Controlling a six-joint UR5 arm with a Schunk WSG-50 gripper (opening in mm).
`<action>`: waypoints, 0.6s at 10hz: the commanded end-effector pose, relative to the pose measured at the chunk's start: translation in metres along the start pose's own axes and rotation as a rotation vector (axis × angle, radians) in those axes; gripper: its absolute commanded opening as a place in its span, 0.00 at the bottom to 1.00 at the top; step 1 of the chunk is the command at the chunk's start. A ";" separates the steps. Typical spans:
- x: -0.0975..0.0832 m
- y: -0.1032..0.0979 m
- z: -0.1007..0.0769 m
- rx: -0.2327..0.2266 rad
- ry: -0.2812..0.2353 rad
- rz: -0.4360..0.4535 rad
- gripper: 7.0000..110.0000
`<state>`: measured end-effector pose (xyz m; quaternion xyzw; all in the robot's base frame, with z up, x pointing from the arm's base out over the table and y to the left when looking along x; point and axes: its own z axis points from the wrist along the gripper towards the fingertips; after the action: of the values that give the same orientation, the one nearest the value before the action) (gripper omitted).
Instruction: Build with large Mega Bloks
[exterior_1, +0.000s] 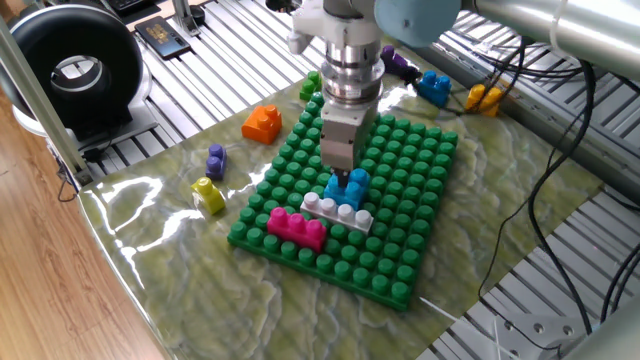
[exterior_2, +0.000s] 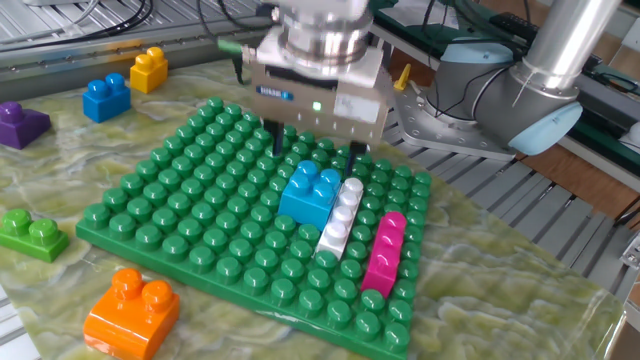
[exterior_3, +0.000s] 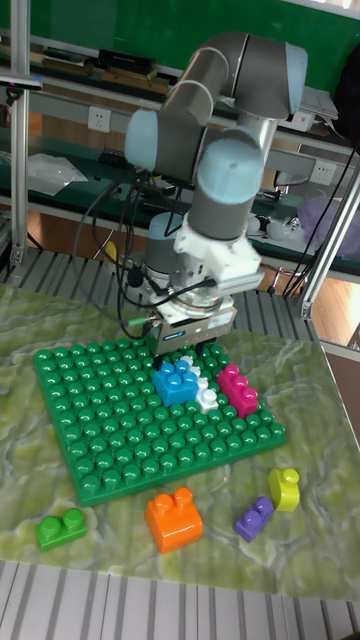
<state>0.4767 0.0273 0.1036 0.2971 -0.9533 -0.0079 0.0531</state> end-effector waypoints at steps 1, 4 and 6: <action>-0.027 -0.013 -0.049 0.161 -0.038 -0.226 0.57; -0.051 -0.018 -0.043 0.213 -0.157 -0.474 0.57; -0.049 -0.015 -0.031 0.200 -0.186 -0.511 0.57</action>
<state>0.5219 0.0377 0.1317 0.4818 -0.8744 0.0467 -0.0338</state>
